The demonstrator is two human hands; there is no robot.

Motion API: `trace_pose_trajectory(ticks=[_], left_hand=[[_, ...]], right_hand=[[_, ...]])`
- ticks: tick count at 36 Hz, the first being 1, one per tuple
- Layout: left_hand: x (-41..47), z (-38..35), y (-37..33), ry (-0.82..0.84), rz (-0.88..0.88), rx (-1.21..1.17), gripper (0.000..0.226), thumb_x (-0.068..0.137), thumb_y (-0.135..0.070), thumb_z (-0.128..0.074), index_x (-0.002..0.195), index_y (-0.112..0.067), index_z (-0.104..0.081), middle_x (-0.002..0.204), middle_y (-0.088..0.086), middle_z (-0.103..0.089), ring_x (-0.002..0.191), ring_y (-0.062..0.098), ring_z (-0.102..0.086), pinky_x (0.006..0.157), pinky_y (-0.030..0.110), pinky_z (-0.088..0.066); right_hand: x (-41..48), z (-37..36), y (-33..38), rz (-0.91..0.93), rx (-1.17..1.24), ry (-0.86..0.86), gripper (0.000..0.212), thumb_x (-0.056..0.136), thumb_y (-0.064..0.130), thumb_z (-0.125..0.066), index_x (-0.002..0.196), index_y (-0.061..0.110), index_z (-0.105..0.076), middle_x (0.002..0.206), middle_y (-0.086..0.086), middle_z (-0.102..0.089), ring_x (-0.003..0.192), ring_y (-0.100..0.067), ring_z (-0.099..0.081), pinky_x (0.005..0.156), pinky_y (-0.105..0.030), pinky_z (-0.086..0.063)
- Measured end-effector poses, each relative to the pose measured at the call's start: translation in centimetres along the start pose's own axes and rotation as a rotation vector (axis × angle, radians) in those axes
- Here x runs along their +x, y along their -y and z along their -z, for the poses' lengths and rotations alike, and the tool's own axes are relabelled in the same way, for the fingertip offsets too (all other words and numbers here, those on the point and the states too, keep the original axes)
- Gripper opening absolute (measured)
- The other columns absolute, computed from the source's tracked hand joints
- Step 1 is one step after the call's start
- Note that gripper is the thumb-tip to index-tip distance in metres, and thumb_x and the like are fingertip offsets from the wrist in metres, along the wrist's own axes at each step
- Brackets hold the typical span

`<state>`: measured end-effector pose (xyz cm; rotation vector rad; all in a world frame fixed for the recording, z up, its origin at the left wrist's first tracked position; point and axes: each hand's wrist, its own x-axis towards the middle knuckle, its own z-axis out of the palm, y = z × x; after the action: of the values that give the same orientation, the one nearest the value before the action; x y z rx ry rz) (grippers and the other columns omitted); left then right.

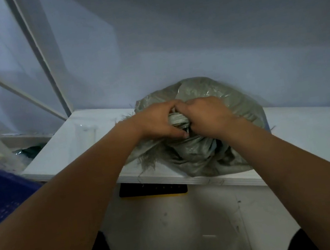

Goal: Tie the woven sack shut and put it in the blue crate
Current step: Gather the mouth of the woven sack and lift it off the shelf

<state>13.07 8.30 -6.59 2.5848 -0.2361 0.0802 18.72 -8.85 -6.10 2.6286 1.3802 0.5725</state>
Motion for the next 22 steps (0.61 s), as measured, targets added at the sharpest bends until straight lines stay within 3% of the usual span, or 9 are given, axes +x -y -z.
trace_pose_trajectory(ticks=[5,8,12,16,19,22], left_hand=[[-0.2,-0.6,-0.9,-0.003,0.093,-0.122,0.062,0.066,-0.018,-0.087,0.121,-0.022,-0.057,0.109,-0.006,-0.064,0.095,0.009,-0.062,0.078,0.017,-0.049],[0.0,-0.1,-1.1,0.021,0.134,-0.094,0.04,0.07,-0.014,-0.084,0.099,-0.022,-0.059,0.086,-0.009,-0.061,0.075,0.004,-0.059,0.059,0.008,-0.045],[0.2,0.1,-0.8,0.015,0.142,-0.081,0.032,0.068,-0.012,-0.083,0.094,-0.018,-0.065,0.091,0.002,-0.068,0.081,0.017,-0.065,0.065,0.021,-0.051],[0.2,0.4,-0.1,0.109,0.179,-0.105,0.029,0.065,-0.018,-0.083,0.09,-0.019,-0.068,0.094,0.005,-0.072,0.086,0.022,-0.069,0.081,0.038,-0.059],[-0.2,0.4,0.5,0.191,0.243,-0.227,0.034,0.065,-0.017,-0.086,0.096,-0.02,-0.072,0.097,0.003,-0.075,0.091,0.019,-0.071,0.089,0.04,-0.058],[-1.0,0.5,0.9,0.286,0.302,-0.419,0.028,0.068,-0.009,-0.085,0.094,-0.013,-0.076,0.097,0.01,-0.077,0.095,0.028,-0.073,0.094,0.046,-0.056]], right_hand=[[-0.1,-0.2,0.7,0.03,0.078,-0.124,0.048,0.076,0.017,-0.065,0.123,0.017,-0.054,0.11,-0.005,-0.068,0.097,-0.03,-0.065,0.067,-0.034,-0.042],[-0.1,-0.2,0.6,0.019,0.102,-0.205,0.041,0.074,0.013,-0.065,0.114,0.015,-0.058,0.1,-0.006,-0.07,0.089,-0.031,-0.066,0.061,-0.031,-0.035],[0.2,0.3,0.9,-0.026,0.127,-0.261,0.036,0.072,0.012,-0.066,0.107,0.016,-0.06,0.093,-0.005,-0.07,0.084,-0.03,-0.065,0.059,-0.029,-0.032],[0.1,0.8,1.4,-0.14,0.263,-0.259,0.037,0.073,0.009,-0.062,0.108,0.017,-0.058,0.093,-0.002,-0.069,0.081,-0.027,-0.064,0.06,-0.031,-0.043],[0.3,0.9,1.6,-0.204,0.328,-0.254,0.037,0.073,0.007,-0.061,0.109,0.018,-0.058,0.091,-0.001,-0.069,0.08,-0.027,-0.063,0.06,-0.03,-0.037],[0.4,0.9,1.2,-0.287,0.372,-0.251,0.037,0.074,0.007,-0.06,0.109,0.019,-0.058,0.091,0.0,-0.068,0.08,-0.025,-0.062,0.06,-0.029,-0.034]])
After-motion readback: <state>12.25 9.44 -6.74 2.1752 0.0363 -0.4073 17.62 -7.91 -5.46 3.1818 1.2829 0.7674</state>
